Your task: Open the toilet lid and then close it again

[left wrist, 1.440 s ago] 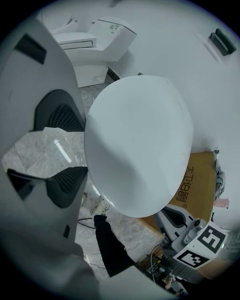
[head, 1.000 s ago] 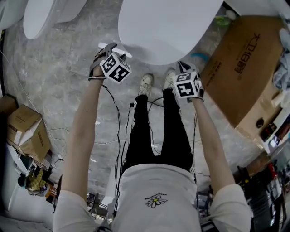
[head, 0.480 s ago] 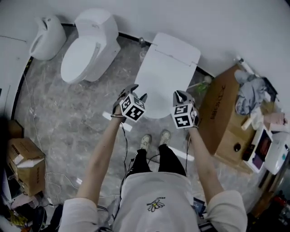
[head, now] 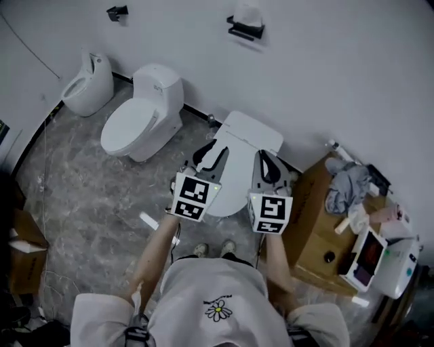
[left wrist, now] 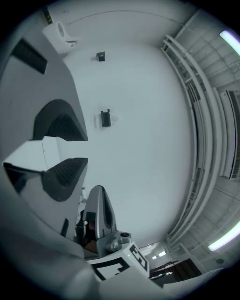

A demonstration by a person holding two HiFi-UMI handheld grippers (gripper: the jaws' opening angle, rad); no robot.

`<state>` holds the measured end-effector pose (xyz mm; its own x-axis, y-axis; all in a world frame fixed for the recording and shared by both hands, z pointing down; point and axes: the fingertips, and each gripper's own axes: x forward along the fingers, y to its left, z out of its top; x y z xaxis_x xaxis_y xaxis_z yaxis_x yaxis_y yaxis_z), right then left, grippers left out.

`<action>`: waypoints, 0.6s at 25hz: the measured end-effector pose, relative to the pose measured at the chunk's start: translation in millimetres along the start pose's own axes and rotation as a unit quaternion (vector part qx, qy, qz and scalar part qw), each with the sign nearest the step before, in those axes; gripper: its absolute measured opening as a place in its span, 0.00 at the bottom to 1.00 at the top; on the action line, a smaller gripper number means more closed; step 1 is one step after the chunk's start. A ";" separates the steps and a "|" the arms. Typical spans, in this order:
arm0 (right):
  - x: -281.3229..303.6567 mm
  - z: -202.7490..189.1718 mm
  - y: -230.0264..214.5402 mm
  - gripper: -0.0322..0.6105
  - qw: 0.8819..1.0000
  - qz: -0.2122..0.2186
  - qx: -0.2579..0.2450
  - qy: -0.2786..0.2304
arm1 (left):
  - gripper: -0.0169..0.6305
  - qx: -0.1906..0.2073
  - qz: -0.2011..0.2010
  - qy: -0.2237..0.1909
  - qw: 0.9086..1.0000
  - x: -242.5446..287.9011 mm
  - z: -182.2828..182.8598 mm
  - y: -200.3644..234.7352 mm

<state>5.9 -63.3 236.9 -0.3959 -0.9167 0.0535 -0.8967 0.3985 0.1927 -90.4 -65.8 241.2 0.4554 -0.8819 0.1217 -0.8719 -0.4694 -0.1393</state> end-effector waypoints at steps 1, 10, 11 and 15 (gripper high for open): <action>-10.2 11.9 4.8 0.11 1.000 0.003 0.000 -0.015 | 0.21 -0.014 -0.006 -0.014 1.000 -9.1 10.7 -5.9; -83.7 55.2 15.1 0.11 0.996 0.005 0.023 -0.083 | 0.07 -0.059 0.057 -0.120 0.989 -76.8 56.0 -34.3; -87.5 54.0 14.6 0.11 0.996 0.004 0.025 -0.084 | 0.07 -0.064 0.052 -0.127 0.988 -80.8 58.5 -41.1; -93.7 43.2 16.6 0.10 0.997 0.001 0.024 -0.074 | 0.07 -0.083 0.038 -0.130 0.987 -90.4 53.4 -60.1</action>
<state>19.5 30.4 192.7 -0.4192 -0.9033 -0.0911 -0.9030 0.4044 0.1454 -69.6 39.8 186.1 0.4003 -0.9053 -0.1420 -0.9127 -0.4078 0.0272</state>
